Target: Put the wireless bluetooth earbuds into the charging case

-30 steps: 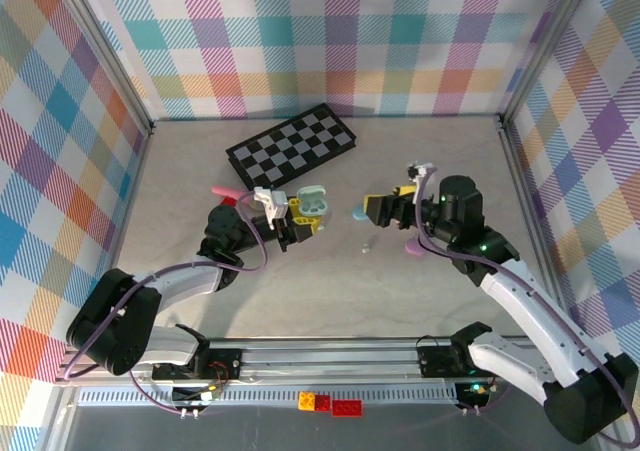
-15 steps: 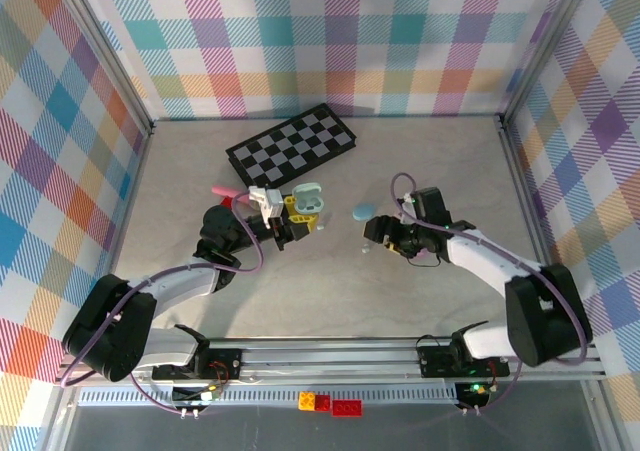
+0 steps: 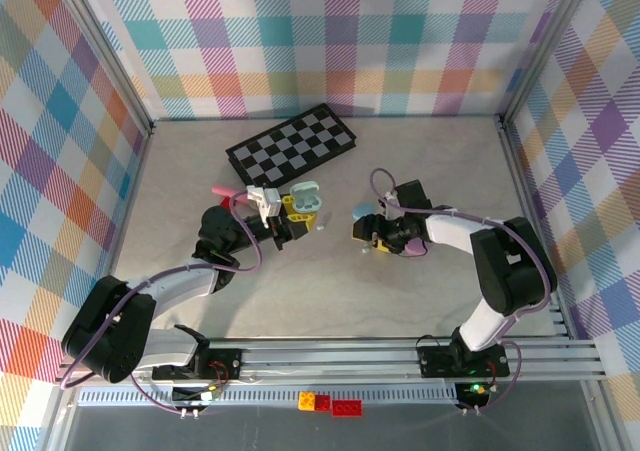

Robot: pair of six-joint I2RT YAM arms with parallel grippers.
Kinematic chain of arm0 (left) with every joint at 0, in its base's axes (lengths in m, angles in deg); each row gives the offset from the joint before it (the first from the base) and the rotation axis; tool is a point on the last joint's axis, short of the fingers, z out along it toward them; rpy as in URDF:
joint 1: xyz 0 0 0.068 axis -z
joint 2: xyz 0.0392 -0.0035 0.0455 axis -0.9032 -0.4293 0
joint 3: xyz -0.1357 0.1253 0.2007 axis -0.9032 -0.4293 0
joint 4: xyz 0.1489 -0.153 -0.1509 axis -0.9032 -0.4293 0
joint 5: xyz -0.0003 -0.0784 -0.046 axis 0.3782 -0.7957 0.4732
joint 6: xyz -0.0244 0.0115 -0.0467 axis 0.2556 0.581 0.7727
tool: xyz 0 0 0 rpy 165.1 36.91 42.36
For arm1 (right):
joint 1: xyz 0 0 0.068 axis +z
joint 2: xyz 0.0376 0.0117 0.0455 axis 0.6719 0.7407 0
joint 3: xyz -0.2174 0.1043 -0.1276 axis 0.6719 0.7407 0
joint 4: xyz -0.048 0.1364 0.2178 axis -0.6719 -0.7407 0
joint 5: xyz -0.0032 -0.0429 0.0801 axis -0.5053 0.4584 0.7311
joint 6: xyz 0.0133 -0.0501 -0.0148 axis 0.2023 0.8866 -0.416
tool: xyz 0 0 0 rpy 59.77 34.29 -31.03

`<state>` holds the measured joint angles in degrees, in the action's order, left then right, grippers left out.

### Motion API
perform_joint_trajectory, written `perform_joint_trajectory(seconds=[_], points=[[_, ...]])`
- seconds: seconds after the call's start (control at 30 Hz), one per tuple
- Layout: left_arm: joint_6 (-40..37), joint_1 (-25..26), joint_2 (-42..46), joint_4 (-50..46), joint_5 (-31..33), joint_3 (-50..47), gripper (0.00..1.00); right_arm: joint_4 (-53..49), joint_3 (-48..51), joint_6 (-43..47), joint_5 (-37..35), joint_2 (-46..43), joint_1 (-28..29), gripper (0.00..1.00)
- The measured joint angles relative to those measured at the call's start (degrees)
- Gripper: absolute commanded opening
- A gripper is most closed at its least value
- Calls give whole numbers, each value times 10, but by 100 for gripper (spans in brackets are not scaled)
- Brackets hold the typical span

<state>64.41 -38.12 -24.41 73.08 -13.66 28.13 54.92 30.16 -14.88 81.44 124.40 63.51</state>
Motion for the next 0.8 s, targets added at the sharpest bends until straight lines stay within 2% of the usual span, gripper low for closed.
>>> perform_joint_trajectory(seconds=[0.57, 0.8], points=[[2, -9, 9, -2, 0, 0, 35, 8, 15, 10, 17, -2, 42, 80], [13, -29, 9, 5, 0, -2, 35, 4, 19, 10, 16, -24, 68, 80]])
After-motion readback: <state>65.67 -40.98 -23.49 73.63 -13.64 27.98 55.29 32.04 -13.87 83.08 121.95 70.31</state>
